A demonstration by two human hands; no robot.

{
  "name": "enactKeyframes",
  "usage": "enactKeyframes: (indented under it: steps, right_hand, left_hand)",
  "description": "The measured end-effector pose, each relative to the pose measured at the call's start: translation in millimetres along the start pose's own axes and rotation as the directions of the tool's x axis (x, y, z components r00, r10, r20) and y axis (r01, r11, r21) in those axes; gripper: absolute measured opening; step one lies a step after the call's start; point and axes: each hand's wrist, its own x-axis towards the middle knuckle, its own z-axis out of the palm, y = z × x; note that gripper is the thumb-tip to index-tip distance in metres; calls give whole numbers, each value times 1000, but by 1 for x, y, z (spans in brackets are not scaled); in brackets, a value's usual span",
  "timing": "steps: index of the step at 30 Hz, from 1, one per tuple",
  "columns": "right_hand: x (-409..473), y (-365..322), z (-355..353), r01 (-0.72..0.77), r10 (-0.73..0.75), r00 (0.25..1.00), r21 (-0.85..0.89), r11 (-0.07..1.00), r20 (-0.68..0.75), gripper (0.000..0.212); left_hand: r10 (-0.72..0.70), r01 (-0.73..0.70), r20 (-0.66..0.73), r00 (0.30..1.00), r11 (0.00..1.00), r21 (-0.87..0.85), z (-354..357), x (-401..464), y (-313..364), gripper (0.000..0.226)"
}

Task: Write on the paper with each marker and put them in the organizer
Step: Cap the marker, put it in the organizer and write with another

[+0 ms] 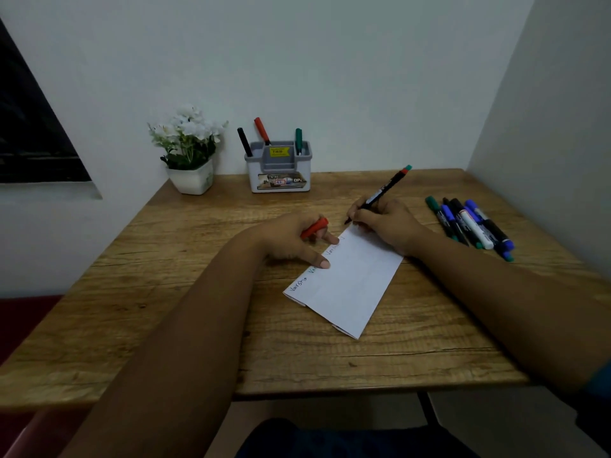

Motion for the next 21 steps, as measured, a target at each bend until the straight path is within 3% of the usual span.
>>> enactKeyframes:
  steps: [2, 6, 11, 21]
  right_hand:
    - [1, 0, -2, 1, -4, 1000, 89, 996, 29, 7]
    - [3, 1, -6, 3, -5, 992, 17, 1000, 128, 4]
    - [6, 3, -7, 40, -28, 990, -83, 996, 138, 10]
    - [2, -1, -9, 124, -84, 982, -241, 963, 171, 21]
  left_hand:
    - [0, 0, -2, 1000, 1000, 3, 0, 0, 0, 45]
    - [15, -15, -17, 1000, 1000, -12, 0, 1, -4, 39]
    - [109, -111, -159, 981, 994, -2, 10, 9, -3, 33]
    - [109, -110, -126, 986, 994, -2, 6, 11, -5, 33]
